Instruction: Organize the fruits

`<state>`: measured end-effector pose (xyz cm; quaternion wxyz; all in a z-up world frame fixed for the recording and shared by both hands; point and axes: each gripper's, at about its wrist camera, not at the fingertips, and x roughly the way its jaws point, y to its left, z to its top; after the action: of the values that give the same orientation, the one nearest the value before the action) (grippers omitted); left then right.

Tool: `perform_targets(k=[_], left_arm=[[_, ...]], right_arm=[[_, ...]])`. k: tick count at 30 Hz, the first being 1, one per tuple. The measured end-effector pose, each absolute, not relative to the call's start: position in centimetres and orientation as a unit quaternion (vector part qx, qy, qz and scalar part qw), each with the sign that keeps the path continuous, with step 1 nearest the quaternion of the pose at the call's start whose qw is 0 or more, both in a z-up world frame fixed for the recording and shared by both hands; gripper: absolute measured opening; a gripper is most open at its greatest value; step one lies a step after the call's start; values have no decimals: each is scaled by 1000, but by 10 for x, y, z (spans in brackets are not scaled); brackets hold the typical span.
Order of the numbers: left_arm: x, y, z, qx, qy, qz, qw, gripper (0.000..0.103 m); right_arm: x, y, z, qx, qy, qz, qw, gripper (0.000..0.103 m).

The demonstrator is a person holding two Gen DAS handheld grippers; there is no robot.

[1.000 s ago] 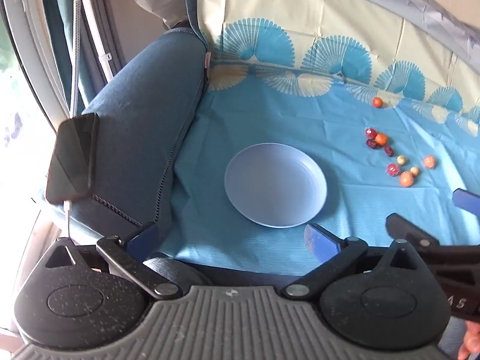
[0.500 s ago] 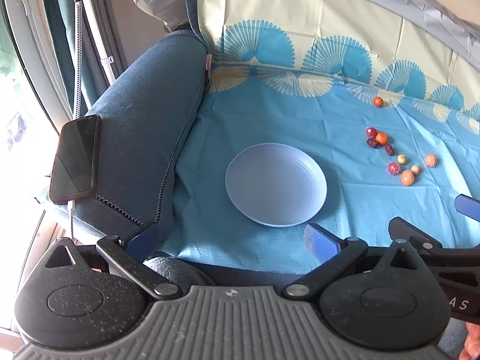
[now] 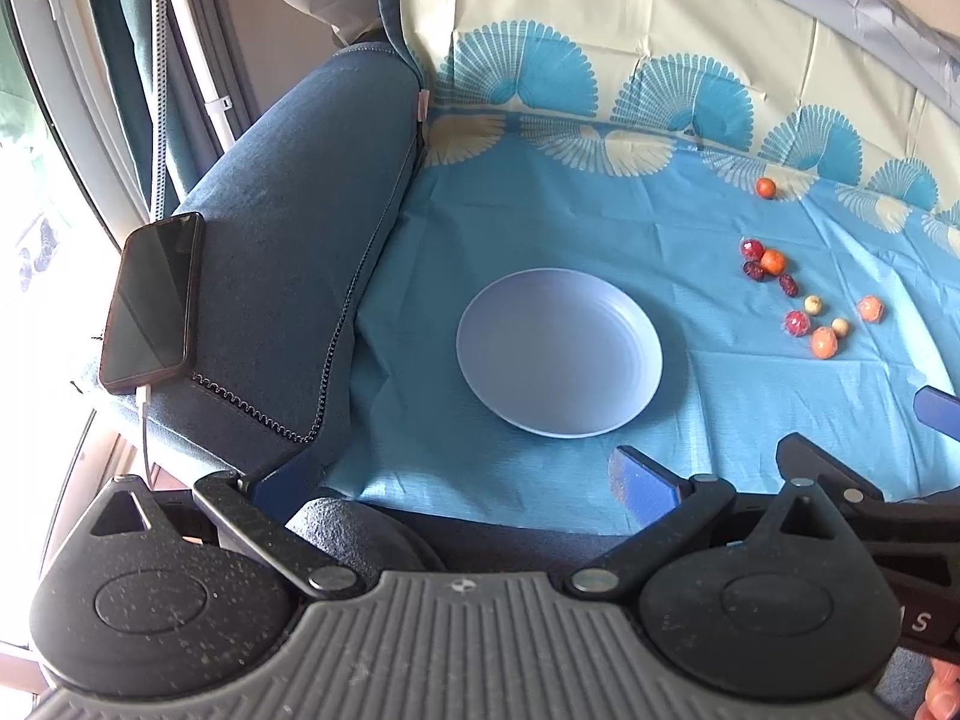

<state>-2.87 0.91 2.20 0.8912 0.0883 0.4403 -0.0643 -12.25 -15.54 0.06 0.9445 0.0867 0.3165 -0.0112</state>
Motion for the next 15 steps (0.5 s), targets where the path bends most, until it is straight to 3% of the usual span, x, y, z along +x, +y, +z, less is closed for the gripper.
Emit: perform_targets(k=[15], left_arm=[[-28, 4, 19, 99, 443, -58, 889, 103]], right_arm=[[-117, -156, -5, 91, 325, -10, 941, 103]])
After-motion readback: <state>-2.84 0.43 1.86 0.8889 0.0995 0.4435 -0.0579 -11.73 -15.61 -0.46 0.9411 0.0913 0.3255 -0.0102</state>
